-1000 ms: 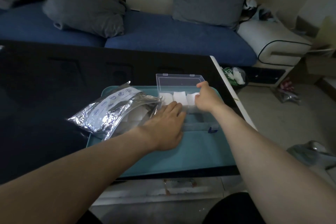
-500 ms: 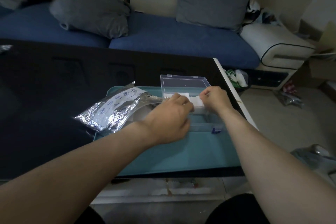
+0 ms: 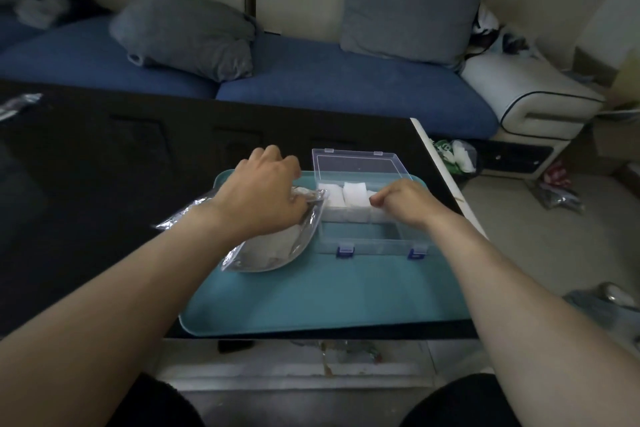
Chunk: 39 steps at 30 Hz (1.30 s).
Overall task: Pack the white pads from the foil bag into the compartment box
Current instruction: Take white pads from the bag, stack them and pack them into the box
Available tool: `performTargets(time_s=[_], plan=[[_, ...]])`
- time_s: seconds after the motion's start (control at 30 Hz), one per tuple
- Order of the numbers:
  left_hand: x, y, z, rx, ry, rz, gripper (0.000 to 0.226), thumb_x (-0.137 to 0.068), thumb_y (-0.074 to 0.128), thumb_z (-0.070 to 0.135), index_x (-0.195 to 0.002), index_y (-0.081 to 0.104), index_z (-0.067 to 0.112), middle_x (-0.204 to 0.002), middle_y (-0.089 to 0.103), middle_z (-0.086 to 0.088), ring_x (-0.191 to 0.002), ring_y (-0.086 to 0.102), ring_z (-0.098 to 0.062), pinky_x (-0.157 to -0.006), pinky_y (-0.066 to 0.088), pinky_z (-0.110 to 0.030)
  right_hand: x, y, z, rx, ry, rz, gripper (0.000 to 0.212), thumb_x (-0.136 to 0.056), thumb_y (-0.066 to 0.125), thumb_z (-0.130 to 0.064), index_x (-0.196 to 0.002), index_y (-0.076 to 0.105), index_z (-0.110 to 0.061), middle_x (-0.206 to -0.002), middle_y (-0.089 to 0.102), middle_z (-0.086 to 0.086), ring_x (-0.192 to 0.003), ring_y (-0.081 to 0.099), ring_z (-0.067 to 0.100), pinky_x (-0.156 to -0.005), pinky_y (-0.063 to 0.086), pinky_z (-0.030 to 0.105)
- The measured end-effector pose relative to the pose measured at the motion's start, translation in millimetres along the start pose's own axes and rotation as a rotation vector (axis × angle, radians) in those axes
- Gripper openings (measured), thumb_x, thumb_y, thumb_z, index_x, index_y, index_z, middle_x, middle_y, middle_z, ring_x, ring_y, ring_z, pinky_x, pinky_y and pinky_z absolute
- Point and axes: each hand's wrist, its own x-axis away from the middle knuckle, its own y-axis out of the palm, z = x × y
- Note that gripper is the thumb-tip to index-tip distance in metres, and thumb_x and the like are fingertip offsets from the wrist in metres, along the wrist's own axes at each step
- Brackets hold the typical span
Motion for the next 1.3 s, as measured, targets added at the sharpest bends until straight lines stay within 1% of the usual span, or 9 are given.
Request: performTargets(time_s=[0.13, 0.23, 0.43, 0.57, 0.67, 0.83, 1.03, 1.13, 1.3], plan=[[5, -4, -11, -0.052, -0.07, -0.176, 0.066, -0.085, 0.061, 0.06, -0.132, 0.051, 0.016, -0.128, 0.051, -0.012, -0.117, 0.051, -0.031, -0.097, 0.046, -0.042, 7, -11, -7, -0.065, -0.019, 0.275, 0.037, -0.084, 0.051, 0.0, -0.111, 0.075, -0.012, -0.115, 0.073, 0.005, -0.114, 0.064, 0.027, -0.101, 0.048, 0.034], [6, -10, -15, -0.041, -0.064, -0.23, 0.06, -0.084, 0.064, 0.058, -0.124, 0.056, 0.015, -0.12, 0.06, -0.009, -0.107, 0.058, -0.027, -0.086, 0.048, -0.035, 21, -16, -32, -0.256, -0.157, 0.478, 0.033, -0.083, 0.057, 0.006, -0.094, 0.07, -0.022, -0.092, 0.071, -0.004, -0.091, 0.067, 0.015, -0.083, 0.05, 0.025], [-1, -2, -22, -0.051, -0.119, -0.177, 0.023, -0.092, 0.05, 0.022, -0.103, 0.066, 0.011, -0.103, 0.068, -0.012, -0.089, 0.066, -0.031, -0.079, 0.055, -0.039, 47, 22, -87, -0.263, -0.333, -0.147, 0.025, -0.085, 0.067, -0.001, -0.083, 0.07, -0.026, -0.088, 0.075, 0.002, -0.081, 0.071, 0.02, -0.083, 0.059, 0.037], [-7, 4, -35, 0.09, -0.164, -0.1, 0.021, -0.094, 0.048, 0.02, -0.091, 0.067, 0.01, -0.09, 0.069, -0.012, -0.079, 0.065, -0.03, -0.068, 0.051, -0.035, 47, 46, -98, -0.112, -0.298, -0.083, 0.044, -0.086, 0.075, -0.029, -0.126, 0.063, -0.016, -0.102, 0.07, -0.003, -0.098, 0.064, 0.017, -0.078, 0.047, 0.027], [-7, 6, -38, 0.225, -0.237, -0.097, 0.022, -0.095, 0.05, 0.019, -0.083, 0.068, 0.011, -0.077, 0.067, -0.006, -0.068, 0.064, -0.021, -0.054, 0.046, -0.027, 47, 55, -103, -0.219, -0.235, -0.065, 0.059, -0.08, 0.08, -0.047, -0.126, 0.058, -0.018, -0.089, 0.056, -0.011, -0.088, 0.057, 0.014, -0.064, 0.041, 0.026], [-5, 12, -41, 0.376, -0.304, -0.103, 0.024, -0.094, 0.053, 0.018, -0.086, 0.068, 0.002, -0.079, 0.067, -0.011, -0.068, 0.062, -0.024, -0.056, 0.045, -0.028, 41, 61, -105, -0.275, -0.308, 0.082, 0.049, -0.07, 0.089, -0.042, -0.102, 0.058, -0.02, -0.101, 0.061, -0.001, -0.09, 0.058, 0.017, -0.071, 0.043, 0.028], [-6, 17, -40, 0.452, -0.294, -0.145, 0.021, -0.096, 0.053, 0.018, -0.081, 0.065, 0.009, -0.079, 0.066, -0.012, -0.063, 0.057, -0.019, -0.055, 0.044, -0.026, 44, 70, -104, -0.477, -0.265, -0.102, 0.069, -0.075, 0.087, -0.024, -0.132, 0.049, -0.018, -0.121, 0.061, -0.001, -0.1, 0.064, 0.018, -0.081, 0.05, 0.029], [-6, 17, -41, 0.485, -0.323, -0.139, 0.022, -0.094, 0.053, 0.018, -0.079, 0.065, 0.007, -0.075, 0.064, -0.011, -0.06, 0.055, -0.02, -0.052, 0.041, -0.026, 42, 72, -103, -0.574, -0.337, -0.055, 0.062, -0.071, 0.089, -0.015, -0.123, 0.055, -0.024, -0.124, 0.061, -0.005, -0.085, 0.065, 0.013, -0.08, 0.055, 0.031], [-6, 17, -41, 0.494, -0.337, -0.109, 0.022, -0.093, 0.053, 0.018, -0.081, 0.067, 0.005, -0.079, 0.068, -0.015, -0.063, 0.059, -0.022, -0.058, 0.047, -0.029, 41, 69, -103, -0.481, -0.355, -0.006, 0.018, -0.075, 0.088, -0.022, -0.08, 0.071, -0.027, -0.084, 0.071, -0.012, -0.073, 0.068, 0.01, -0.066, 0.05, 0.024]])
